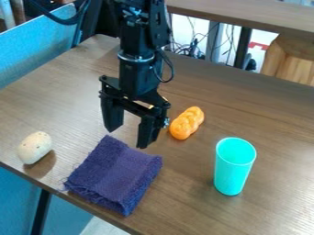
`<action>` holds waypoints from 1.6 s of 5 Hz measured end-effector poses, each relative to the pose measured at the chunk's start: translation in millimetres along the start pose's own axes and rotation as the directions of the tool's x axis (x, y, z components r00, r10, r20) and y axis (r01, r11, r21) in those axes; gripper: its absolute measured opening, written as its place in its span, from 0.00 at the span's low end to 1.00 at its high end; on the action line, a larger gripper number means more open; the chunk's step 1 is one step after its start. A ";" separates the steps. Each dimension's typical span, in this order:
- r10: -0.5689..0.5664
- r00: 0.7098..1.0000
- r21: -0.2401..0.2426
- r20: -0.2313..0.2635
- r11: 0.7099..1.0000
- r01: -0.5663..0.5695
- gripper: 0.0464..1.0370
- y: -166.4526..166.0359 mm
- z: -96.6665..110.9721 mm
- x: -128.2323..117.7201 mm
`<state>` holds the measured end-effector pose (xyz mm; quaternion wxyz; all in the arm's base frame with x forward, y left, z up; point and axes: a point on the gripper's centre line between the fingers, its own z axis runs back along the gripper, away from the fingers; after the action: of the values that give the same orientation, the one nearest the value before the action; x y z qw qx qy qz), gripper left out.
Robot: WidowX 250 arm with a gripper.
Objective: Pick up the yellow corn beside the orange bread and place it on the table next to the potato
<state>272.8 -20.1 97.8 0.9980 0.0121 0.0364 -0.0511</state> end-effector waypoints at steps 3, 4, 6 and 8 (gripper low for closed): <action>0.102 0.994 -0.030 0.036 0.994 -0.101 0.96 21.5 -4.1 33.1; 0.165 0.981 -0.024 0.102 0.986 -0.164 0.96 34.5 -12.5 50.7; 0.205 0.948 0.008 0.242 0.977 -0.213 0.96 49.0 -34.2 87.7; 0.256 0.931 -0.040 0.259 0.966 -0.254 0.96 46.5 -29.2 113.2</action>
<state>387.8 15.6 61.3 0.9921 0.0070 -0.0978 0.0777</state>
